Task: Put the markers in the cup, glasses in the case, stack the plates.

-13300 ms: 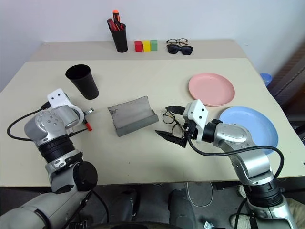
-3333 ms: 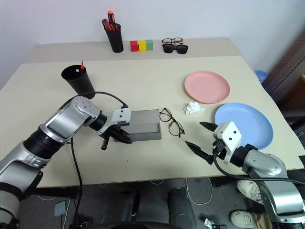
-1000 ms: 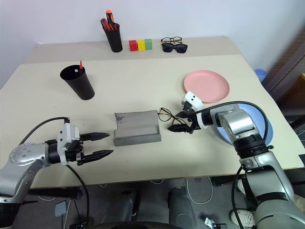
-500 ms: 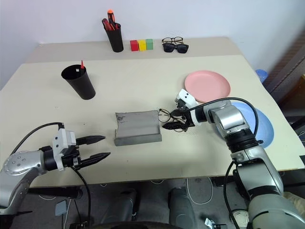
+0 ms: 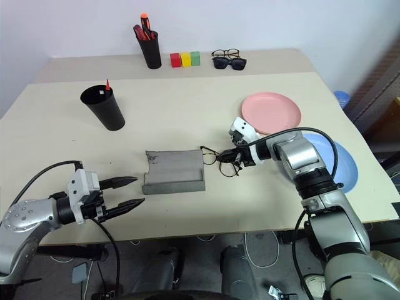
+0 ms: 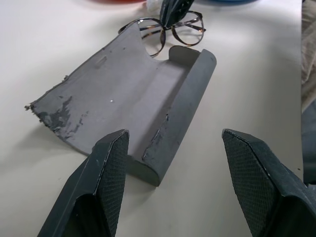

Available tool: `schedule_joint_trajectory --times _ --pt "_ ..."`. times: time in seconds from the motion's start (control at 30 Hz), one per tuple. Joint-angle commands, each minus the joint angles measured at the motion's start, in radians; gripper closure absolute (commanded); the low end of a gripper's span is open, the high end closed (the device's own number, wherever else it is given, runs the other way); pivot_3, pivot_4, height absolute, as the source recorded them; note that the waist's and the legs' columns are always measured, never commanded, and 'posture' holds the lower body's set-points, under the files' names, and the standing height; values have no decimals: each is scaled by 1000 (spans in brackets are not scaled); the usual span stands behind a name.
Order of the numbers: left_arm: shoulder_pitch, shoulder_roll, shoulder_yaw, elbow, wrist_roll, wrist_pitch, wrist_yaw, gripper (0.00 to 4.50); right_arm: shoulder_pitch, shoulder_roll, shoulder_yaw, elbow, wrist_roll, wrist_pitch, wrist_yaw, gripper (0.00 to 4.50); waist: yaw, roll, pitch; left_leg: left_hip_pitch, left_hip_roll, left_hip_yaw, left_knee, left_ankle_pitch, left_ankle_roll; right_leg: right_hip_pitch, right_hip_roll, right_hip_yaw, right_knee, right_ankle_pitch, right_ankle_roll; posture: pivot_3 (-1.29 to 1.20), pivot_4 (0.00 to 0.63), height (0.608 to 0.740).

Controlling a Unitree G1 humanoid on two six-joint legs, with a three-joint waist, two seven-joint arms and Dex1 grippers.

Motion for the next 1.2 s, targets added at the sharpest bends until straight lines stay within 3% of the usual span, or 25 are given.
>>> schedule_joint_trajectory --times 0.03,0.2,0.33,0.5,0.6,0.93,1.2 --pt "-21 -8 19 -30 -13 4 29 1416 -44 -20 -60 11 -14 -31 -43 4487 0 0 0 0 0 0 0 0 0 0 0 0 0 0 0 0 150 740" --pt "-27 -16 49 49 -6 3 55 1416 -127 28 -163 -54 67 -17 -89 4487 -5 1 1 -1 0 0 -1 0 0 -1 0 0 0 0 0 0 150 740" --pt "-31 -44 94 121 -15 -49 59 1416 -120 72 -172 -187 124 46 -101 4487 -11 1 1 0 1 0 -5 0 0 -3 2 0 0 1 2 0 150 740" --pt "-31 -31 121 175 -43 -65 -4 1416 -36 156 -142 -412 203 148 -155 4487 -12 1 1 -1 1 0 -10 0 0 -5 0 0 -1 2 4 0 150 740" --pt "-38 -23 138 188 -57 -59 -17 1416 48 174 -87 -485 182 88 -165 4487 -5 1 0 -1 1 0 -11 0 0 -5 -1 0 -2 2 4 0 150 740" --pt "-33 -18 169 189 -73 -41 -23 1416 94 158 10 -470 101 -25 -172 4487 -2 1 0 0 1 0 -11 1 -1 -6 0 0 -1 1 2 0 150 740" --pt "-8 -27 180 171 -80 -39 -13 1416 119 184 43 -488 109 -4 -180 4487 -1 1 0 0 1 0 -13 1 -1 -6 0 0 -2 2 3 0 150 740"
